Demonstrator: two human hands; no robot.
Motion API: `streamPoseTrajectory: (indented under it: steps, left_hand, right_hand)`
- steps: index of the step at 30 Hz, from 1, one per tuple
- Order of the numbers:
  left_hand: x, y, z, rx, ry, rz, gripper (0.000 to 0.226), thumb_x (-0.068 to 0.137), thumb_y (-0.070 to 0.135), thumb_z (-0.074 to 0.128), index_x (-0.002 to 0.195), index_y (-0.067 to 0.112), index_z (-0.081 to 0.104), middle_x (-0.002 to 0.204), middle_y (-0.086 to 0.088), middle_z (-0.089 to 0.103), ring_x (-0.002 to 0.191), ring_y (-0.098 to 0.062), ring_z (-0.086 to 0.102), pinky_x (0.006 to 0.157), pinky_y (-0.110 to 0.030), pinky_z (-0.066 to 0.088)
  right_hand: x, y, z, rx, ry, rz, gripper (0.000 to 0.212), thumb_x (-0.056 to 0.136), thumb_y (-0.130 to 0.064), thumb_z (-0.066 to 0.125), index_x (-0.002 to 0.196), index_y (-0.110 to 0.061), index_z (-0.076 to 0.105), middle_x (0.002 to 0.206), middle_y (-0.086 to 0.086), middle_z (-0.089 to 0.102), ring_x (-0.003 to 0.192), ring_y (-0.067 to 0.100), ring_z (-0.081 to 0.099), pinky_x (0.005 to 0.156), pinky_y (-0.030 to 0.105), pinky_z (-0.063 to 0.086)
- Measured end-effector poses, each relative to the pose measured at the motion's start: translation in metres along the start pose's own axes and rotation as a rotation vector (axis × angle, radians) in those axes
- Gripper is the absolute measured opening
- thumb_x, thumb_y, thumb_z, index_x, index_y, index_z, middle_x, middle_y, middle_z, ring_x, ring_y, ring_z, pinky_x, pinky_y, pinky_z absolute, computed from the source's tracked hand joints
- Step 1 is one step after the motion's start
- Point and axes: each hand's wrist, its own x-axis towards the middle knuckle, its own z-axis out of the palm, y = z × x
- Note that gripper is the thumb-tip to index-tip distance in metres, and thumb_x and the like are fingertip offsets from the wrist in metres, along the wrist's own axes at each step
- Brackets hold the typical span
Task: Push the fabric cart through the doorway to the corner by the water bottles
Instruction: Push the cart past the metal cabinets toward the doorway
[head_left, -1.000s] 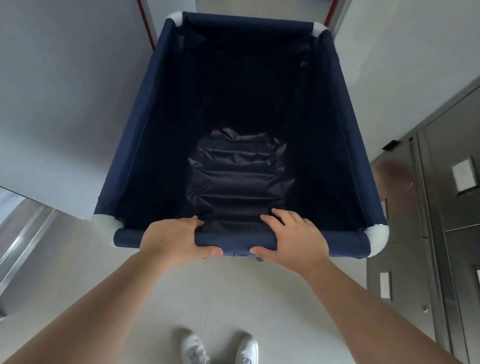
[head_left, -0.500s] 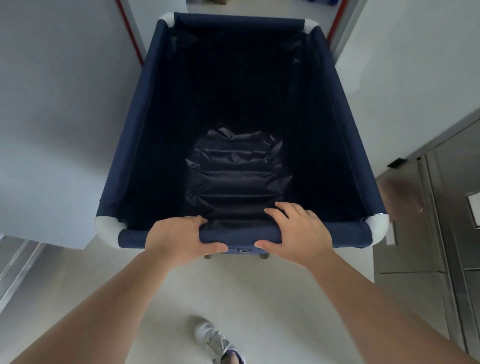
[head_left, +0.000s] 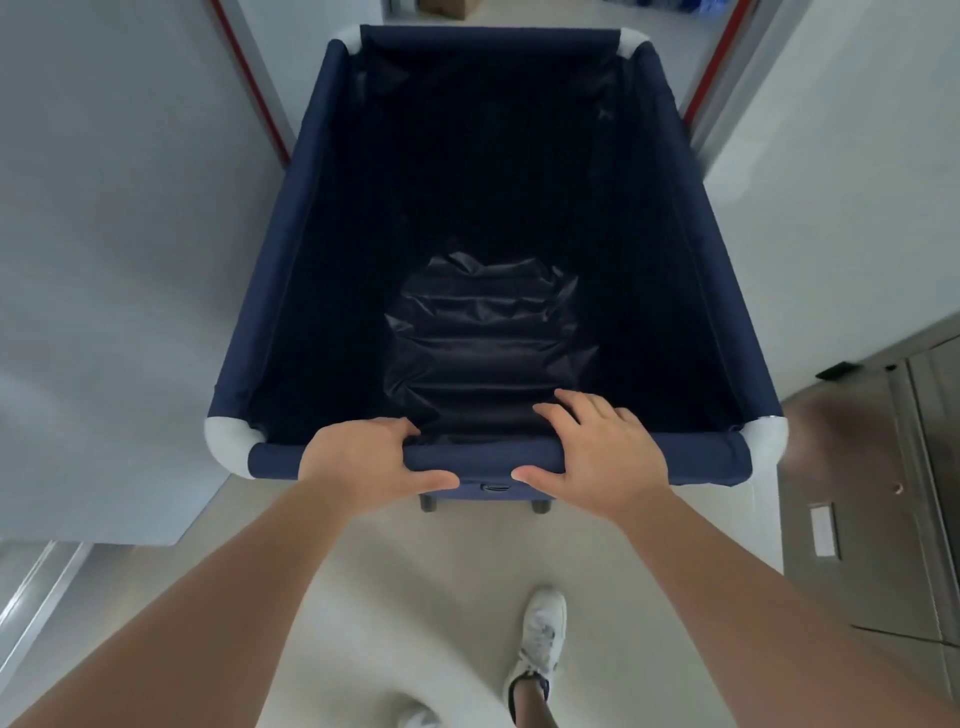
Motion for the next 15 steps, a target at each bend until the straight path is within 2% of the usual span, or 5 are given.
streamPoseTrajectory:
  steps: [4, 10, 15]
  left_hand:
    - [0.042, -0.004, -0.015, 0.01, 0.01, -0.01, 0.09, 0.051, 0.103, 0.037, 0.117, 0.045, 0.06, 0.122, 0.021, 0.064, 0.102, -0.008, 0.063, 0.08, -0.031, 0.05]
    - [0.101, -0.016, -0.039, 0.052, 0.01, -0.017, 0.092, 0.051, 0.103, 0.034, 0.117, 0.045, 0.061, 0.123, 0.02, 0.065, 0.105, -0.011, 0.062, 0.081, -0.033, 0.049]
    - [0.151, -0.024, -0.058, 0.074, 0.014, -0.005, 0.095, 0.05, 0.105, 0.031, 0.117, 0.045, 0.061, 0.122, 0.019, 0.066, 0.106, -0.012, 0.061, 0.082, -0.034, 0.051]
  right_hand:
    - [0.042, 0.011, -0.007, 0.026, -0.015, 0.009, 0.091, 0.075, -0.089, 0.034, 0.14, -0.028, 0.05, 0.149, 0.003, 0.049, 0.135, 0.022, 0.043, 0.1, 0.045, 0.042]
    - [0.106, 0.024, -0.014, 0.043, -0.061, -0.003, 0.094, 0.076, -0.091, 0.028, 0.144, -0.029, 0.044, 0.155, 0.003, 0.042, 0.138, 0.023, 0.039, 0.103, 0.047, 0.041]
    - [0.156, 0.034, -0.02, 0.048, -0.071, 0.006, 0.092, 0.075, -0.091, 0.031, 0.142, -0.029, 0.045, 0.154, 0.003, 0.042, 0.138, 0.023, 0.04, 0.103, 0.048, 0.041]
